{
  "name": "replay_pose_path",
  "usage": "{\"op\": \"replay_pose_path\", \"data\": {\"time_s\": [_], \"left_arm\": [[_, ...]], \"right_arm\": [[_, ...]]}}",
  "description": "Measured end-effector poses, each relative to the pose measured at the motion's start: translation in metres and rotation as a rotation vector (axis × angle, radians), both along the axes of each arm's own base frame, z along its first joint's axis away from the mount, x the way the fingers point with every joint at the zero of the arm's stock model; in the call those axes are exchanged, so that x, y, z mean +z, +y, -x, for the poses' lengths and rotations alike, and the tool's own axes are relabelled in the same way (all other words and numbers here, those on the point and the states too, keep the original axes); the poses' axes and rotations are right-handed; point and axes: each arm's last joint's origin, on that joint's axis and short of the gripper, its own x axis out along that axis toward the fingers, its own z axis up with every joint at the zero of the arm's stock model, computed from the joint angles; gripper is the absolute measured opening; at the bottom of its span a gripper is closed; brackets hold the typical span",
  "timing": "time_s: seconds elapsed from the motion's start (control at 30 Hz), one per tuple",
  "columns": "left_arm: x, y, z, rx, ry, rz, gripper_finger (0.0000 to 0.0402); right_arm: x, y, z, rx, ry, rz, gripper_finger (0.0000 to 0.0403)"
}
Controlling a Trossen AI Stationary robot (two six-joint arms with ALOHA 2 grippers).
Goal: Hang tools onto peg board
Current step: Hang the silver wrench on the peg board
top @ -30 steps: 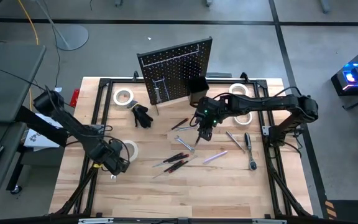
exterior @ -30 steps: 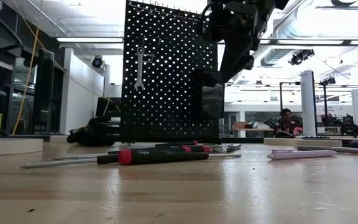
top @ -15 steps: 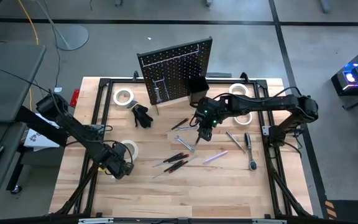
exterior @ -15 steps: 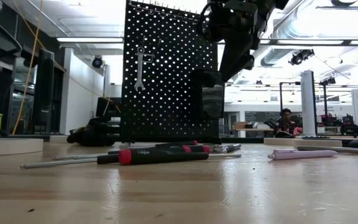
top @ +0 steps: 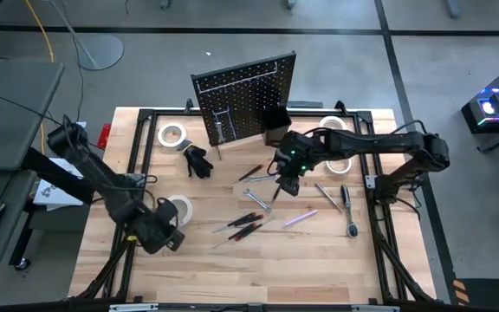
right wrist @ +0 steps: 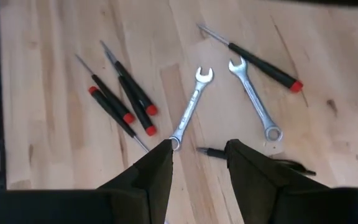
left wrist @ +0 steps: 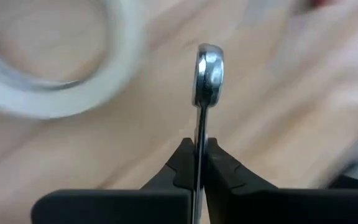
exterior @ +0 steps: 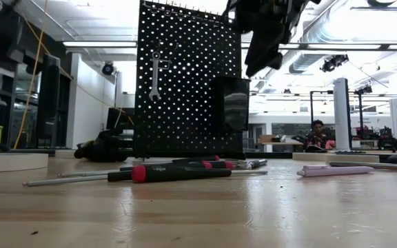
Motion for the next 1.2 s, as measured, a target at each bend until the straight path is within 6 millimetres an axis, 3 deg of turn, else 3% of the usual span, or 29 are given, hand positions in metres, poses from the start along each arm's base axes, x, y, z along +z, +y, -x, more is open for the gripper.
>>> {"op": "replay_pose_path", "data": {"time_s": [0.13, 0.23, 0.4, 0.57, 0.77, 1.1, 1.2], "left_arm": [[0.040, 0.001, -0.002, -0.033, -0.272, -0.084, 0.0001], [0.069, 0.012, -0.006, -0.012, -0.468, -0.251, 0.0001], [0.093, 0.040, -0.020, -0.010, -0.565, -0.503, 0.0001], [0.101, 0.060, -0.053, -0.028, -0.689, -0.640, 0.0001], [0.090, 0.096, -0.091, -0.112, -0.729, -0.735, 0.0001], [0.075, 0.152, -0.100, -0.314, -0.612, -0.721, 0.0001], [0.072, 0.167, -0.103, -0.304, -0.593, -0.736, 0.0001]], "right_arm": [[0.019, -0.001, 0.006, 0.015, -0.113, 0.027, 0.0145], [0.035, -0.001, 0.008, 0.008, -0.241, 0.029, 0.0145], [0.057, 0.000, 0.001, 0.008, -0.458, -0.014, 0.0145], [0.061, -0.001, -0.001, 0.008, -0.509, -0.022, 0.0145], [0.068, 0.000, 0.003, 0.003, -0.536, -0.025, 0.0145], [0.092, 0.002, 0.027, -0.060, -0.617, -0.022, 0.0145], [0.094, 0.001, 0.029, -0.079, -0.621, -0.016, 0.0145]]}}
